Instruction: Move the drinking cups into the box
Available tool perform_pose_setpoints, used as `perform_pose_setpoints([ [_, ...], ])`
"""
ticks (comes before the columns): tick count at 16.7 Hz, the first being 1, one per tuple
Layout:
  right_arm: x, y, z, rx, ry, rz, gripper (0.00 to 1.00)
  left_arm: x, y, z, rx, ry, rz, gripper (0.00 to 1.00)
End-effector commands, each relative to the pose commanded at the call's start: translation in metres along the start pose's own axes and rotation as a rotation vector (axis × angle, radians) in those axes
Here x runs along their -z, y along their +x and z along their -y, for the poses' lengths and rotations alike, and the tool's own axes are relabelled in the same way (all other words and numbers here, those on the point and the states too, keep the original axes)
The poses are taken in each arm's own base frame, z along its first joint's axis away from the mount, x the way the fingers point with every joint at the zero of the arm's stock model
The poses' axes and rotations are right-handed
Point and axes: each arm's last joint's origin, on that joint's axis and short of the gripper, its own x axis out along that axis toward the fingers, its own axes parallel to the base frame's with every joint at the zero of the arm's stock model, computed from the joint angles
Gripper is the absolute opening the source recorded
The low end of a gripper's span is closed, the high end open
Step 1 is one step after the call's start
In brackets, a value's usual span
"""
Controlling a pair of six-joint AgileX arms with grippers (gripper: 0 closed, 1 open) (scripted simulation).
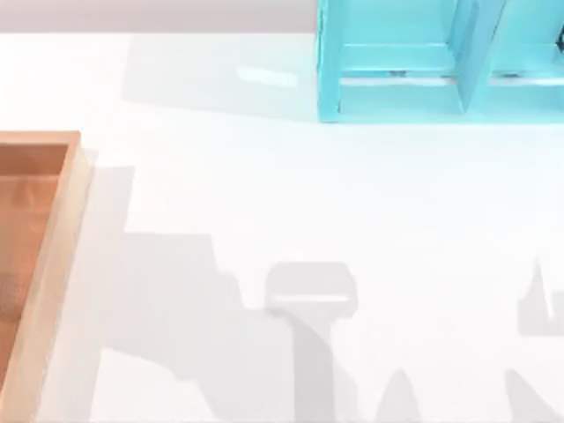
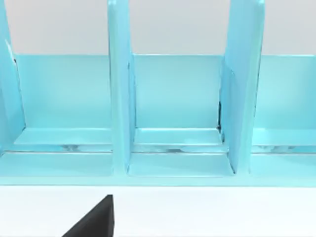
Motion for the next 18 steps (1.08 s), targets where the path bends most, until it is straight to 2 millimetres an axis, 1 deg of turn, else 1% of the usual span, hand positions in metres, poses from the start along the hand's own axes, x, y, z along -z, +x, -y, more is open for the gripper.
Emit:
perform_pose_setpoints([
  [3,0.0000,0.0000,0.0000,0.000,0.000,0.000,1.00,0.0000,0.0000,0.0000,0.000,0.000,0.000,0.00],
  [16,0.0000,0.0000,0.0000,0.000,0.000,0.000,1.00,0.0000,0.0000,0.0000,0.000,0.000,0.000,0.98],
  [17,0.0000,0.0000,0.0000,0.000,0.000,0.000,1.00,0.0000,0.0000,0.0000,0.000,0.000,0.000,1.00],
  [18,0.0000,0.0000,0.0000,0.000,0.000,0.000,1.00,0.0000,0.0000,0.0000,0.000,0.000,0.000,1.00],
])
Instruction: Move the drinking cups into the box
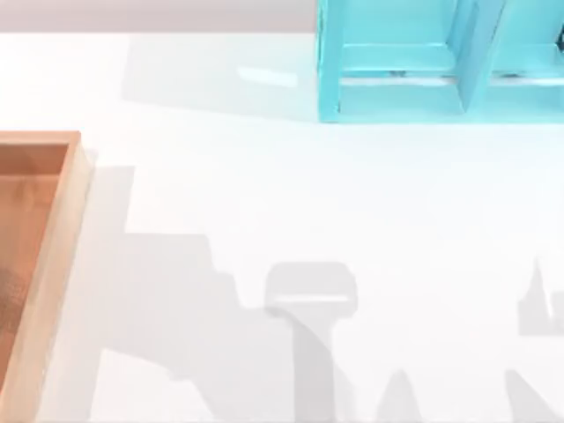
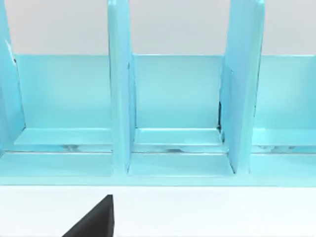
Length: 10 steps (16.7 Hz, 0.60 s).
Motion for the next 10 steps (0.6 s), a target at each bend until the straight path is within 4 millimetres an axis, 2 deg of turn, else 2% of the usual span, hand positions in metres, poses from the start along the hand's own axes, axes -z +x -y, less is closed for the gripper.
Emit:
perform_pose_setpoints([
  [8,0.0000,0.0000,0.0000,0.000,0.000,0.000,1.00,-0.0003,-0.0009,0.0005,0.000,0.002,0.000,1.00],
  [10,0.0000,0.0000,0.0000,0.000,0.000,0.000,1.00,-0.0026,-0.0095,0.0003,0.000,0.001,-0.001,1.00],
])
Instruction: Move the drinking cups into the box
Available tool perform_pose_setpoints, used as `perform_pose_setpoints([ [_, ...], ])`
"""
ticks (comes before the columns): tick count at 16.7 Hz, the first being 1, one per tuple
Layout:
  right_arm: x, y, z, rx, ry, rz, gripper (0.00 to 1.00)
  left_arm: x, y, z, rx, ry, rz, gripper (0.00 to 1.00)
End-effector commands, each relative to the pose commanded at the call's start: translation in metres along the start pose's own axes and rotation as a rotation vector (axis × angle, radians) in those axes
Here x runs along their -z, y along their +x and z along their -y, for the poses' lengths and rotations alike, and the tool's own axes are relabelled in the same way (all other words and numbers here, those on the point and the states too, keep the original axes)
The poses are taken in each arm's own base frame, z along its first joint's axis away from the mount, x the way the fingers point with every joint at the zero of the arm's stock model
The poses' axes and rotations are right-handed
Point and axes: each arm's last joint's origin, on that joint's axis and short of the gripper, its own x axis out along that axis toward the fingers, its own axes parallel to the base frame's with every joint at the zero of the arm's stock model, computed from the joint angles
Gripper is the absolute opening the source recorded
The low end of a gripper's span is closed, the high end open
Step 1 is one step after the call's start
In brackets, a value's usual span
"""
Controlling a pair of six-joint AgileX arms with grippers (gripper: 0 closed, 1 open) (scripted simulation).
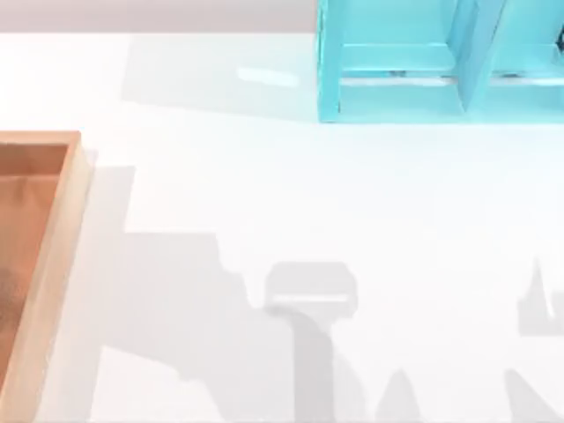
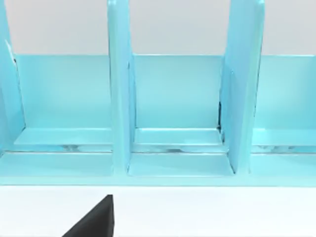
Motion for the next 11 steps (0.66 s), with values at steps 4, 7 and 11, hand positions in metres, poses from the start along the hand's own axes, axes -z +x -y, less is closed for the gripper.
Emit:
perform_pose_setpoints([
  [4,0.000,0.000,0.000,0.000,0.000,0.000,1.00,-0.007,-0.040,0.000,-0.001,-0.001,0.002,1.00],
  [7,0.000,0.000,0.000,0.000,0.000,0.000,1.00,-0.006,-0.072,0.003,0.000,-0.001,0.000,1.00],
  [11,0.000,0.000,0.000,0.000,0.000,0.000,1.00,-0.004,-0.090,0.005,0.000,0.000,0.002,1.00],
])
